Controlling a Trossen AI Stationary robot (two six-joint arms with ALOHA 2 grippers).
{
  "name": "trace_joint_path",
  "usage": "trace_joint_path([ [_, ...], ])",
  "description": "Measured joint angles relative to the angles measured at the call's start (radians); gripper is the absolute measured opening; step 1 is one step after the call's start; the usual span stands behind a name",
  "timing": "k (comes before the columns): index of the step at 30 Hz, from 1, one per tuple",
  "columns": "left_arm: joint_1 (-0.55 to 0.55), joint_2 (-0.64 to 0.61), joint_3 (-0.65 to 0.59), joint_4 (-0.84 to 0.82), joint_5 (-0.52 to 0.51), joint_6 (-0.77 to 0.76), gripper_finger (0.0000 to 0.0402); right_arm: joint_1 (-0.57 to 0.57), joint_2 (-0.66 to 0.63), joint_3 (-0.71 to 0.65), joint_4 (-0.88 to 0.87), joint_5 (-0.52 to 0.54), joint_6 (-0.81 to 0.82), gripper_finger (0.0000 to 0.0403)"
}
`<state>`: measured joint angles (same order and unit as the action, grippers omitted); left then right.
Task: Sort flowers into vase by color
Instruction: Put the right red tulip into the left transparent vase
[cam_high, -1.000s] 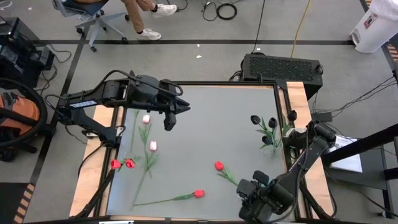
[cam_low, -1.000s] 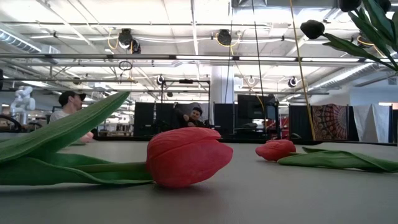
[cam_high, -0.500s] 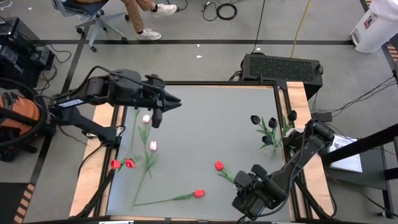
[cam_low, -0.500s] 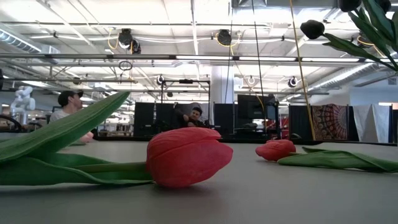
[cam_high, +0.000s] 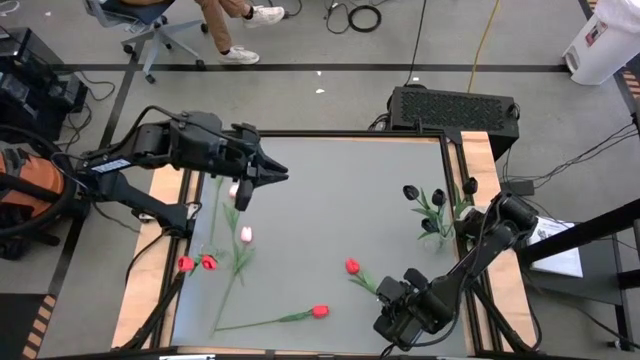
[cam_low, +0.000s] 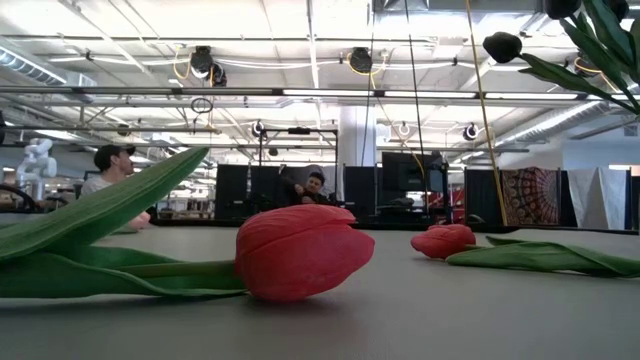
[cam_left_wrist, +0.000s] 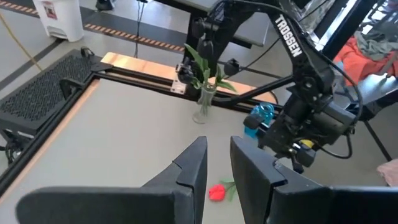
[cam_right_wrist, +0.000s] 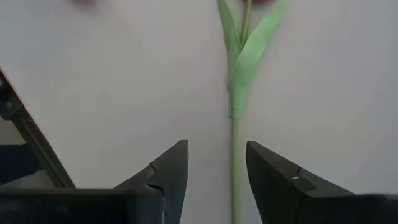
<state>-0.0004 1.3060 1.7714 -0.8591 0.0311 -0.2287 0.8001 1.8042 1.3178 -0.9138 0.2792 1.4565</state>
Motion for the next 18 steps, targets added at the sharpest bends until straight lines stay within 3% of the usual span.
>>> trace_joint_path([
  [18,-0.121,-0.027,0.000,-0.025,0.001,-0.001,0.0077,0.000,0.000,-0.174,0.206,-0.020,0.022,0.0153],
])
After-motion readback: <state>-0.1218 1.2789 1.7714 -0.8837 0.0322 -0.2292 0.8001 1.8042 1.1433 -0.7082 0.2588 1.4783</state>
